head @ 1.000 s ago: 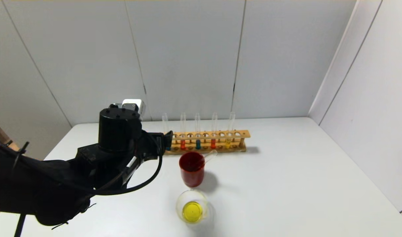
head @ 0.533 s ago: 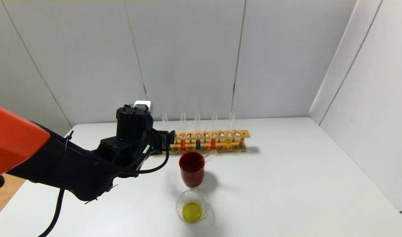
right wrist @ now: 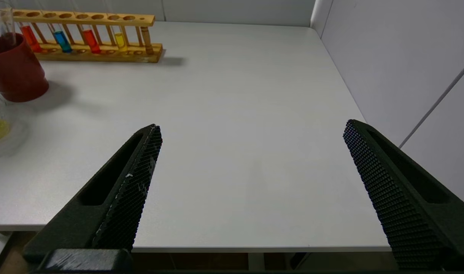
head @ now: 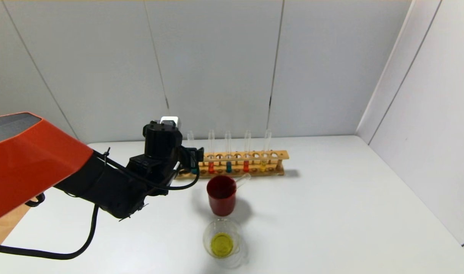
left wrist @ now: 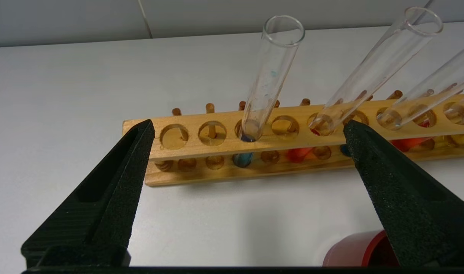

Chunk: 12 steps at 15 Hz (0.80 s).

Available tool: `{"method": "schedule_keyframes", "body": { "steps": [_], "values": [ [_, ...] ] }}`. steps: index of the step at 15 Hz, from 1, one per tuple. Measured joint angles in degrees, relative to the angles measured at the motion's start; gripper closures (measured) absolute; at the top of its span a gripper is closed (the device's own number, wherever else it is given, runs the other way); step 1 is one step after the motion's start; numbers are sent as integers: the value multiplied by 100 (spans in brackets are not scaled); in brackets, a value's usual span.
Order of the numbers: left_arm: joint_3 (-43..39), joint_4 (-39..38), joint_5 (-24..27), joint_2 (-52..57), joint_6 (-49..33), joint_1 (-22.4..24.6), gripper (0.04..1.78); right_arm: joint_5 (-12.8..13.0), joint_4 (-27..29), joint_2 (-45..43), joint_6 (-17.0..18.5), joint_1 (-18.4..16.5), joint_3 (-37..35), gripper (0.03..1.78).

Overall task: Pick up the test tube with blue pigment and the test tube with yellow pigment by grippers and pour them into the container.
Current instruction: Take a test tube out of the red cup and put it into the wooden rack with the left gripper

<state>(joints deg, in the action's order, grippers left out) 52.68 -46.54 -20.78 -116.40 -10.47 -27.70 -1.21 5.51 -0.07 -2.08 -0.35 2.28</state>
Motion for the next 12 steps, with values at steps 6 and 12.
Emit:
{"method": "schedule_keyframes", "body": {
  "steps": [6,12],
  "values": [
    [575,-1,17,-516,2,44,7,2,0,0,0,0,0,7],
    [912,13,137,-786,171,155,7,2,0,0,0,0,0,7]
  ]
}}
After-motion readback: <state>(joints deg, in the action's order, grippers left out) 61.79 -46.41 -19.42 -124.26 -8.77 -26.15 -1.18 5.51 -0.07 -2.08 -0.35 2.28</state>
